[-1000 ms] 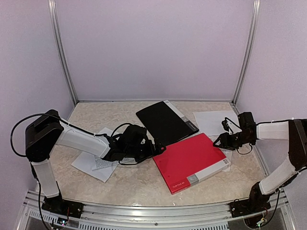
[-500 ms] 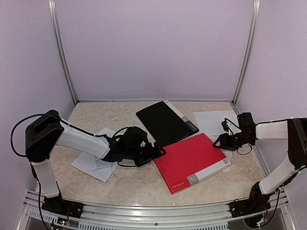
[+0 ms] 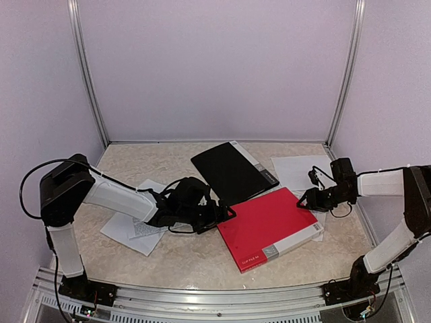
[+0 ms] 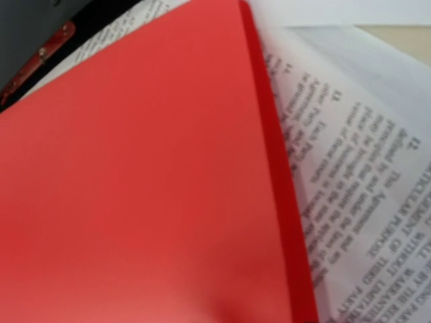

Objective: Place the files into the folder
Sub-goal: Pick up the folder from the center of the board.

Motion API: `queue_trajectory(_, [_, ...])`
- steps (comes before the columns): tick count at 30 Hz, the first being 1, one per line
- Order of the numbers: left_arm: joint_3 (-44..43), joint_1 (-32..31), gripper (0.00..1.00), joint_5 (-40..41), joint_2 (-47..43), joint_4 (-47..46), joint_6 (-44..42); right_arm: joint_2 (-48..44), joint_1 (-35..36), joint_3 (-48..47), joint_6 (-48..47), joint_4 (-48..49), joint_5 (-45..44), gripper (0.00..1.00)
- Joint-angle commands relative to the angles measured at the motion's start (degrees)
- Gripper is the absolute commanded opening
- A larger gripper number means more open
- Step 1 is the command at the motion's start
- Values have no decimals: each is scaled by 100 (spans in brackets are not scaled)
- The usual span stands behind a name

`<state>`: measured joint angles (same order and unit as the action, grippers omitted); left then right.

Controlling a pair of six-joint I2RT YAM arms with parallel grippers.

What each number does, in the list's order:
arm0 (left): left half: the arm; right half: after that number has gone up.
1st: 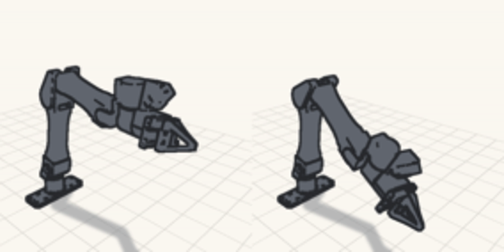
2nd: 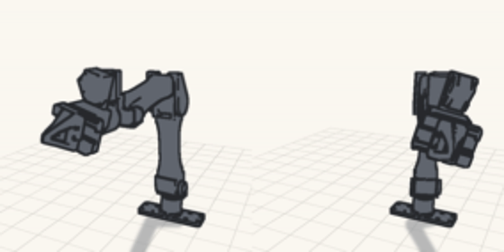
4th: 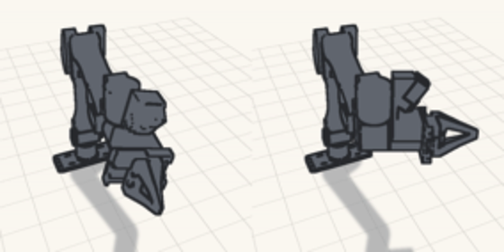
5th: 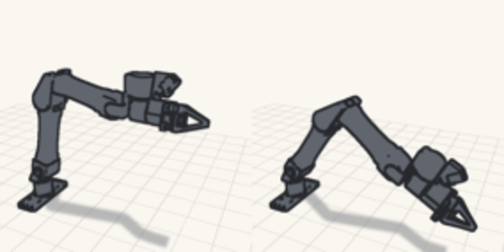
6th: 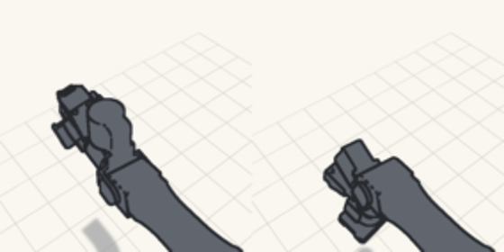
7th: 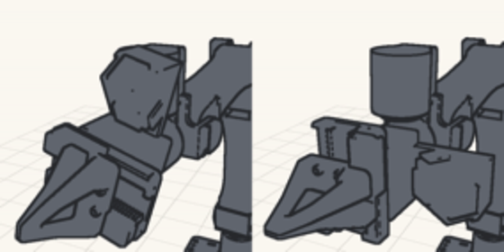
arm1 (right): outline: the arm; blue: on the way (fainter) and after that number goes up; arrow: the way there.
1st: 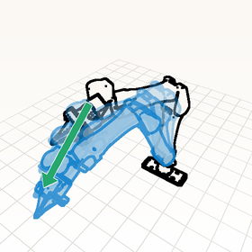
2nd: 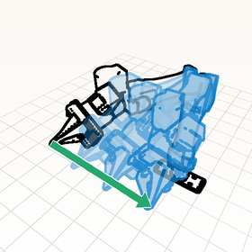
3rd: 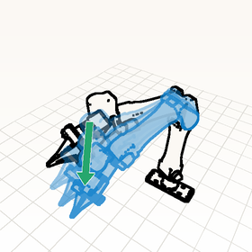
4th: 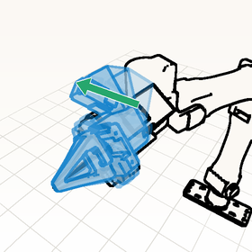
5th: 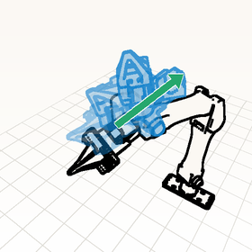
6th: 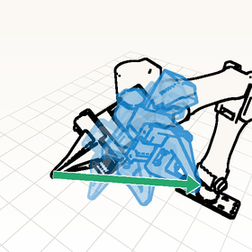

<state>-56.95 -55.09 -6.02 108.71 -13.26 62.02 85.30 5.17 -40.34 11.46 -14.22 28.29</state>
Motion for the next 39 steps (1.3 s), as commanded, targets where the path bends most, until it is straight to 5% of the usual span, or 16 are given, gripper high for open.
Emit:
queue_trajectory(1, [-49,99,87,-257,150,-351,64,-9,172,84,9,45,42,52])
queue_trajectory(24, [575,262,54,104,-619,-1152,-415,-730,578,395,384,248,400,43])
queue_trajectory(39, [597,297,15,34,-680,-1314,-1321,-731,636,257,265,18,202,44])
